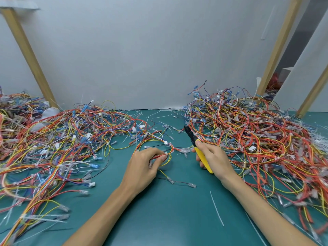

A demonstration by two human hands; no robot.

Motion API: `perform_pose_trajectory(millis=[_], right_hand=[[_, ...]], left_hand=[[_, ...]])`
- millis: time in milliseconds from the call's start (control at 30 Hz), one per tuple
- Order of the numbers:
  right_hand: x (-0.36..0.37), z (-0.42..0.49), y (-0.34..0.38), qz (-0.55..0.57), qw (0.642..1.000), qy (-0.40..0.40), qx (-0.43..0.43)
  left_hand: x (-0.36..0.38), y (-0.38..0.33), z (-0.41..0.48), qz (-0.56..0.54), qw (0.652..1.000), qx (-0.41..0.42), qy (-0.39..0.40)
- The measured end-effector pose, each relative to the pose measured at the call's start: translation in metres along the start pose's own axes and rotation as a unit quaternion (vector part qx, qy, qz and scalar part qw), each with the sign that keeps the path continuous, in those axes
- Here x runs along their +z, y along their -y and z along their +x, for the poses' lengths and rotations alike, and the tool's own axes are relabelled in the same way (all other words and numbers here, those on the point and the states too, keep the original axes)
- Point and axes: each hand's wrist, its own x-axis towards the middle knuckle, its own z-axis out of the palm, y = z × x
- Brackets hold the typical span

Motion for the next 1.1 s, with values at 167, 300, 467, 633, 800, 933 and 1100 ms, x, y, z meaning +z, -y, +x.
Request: perform_pose_trajectory(millis=[167,300,467,633,800,933,1100], right_hand=[[0.0,0.002,-0.001,0.09,0.995,0.004,0.051],[-0.001,0.004,-0.001,0.124,0.989,0.0,0.079],[-0.002,0.006,-0.001,0.135,0.987,-0.001,0.084],[0.003,0.001,0.0,0.154,0.986,-0.049,0.028],[0.008,-0.007,0.013,0.276,0.959,-0.055,-0.024],[0.012,-0.008,0.012,0.322,0.946,-0.028,0.008],[0.01,-0.004,0.009,0.422,0.903,-0.006,0.079]], left_hand=[[0.0,0.0,-0.001,0.001,1.0,0.005,0.0],[-0.001,-0.001,0.0,0.005,1.0,0.007,-0.001],[-0.002,-0.003,-0.001,0.001,1.0,0.005,0.0],[-0.002,-0.004,-0.001,-0.02,1.0,0.002,-0.009],[-0.002,-0.005,-0.002,-0.058,0.998,-0.007,-0.006],[-0.003,-0.008,-0.004,-0.124,0.992,-0.025,0.002],[-0.008,-0.018,-0.004,-0.17,0.984,-0.042,0.003]])
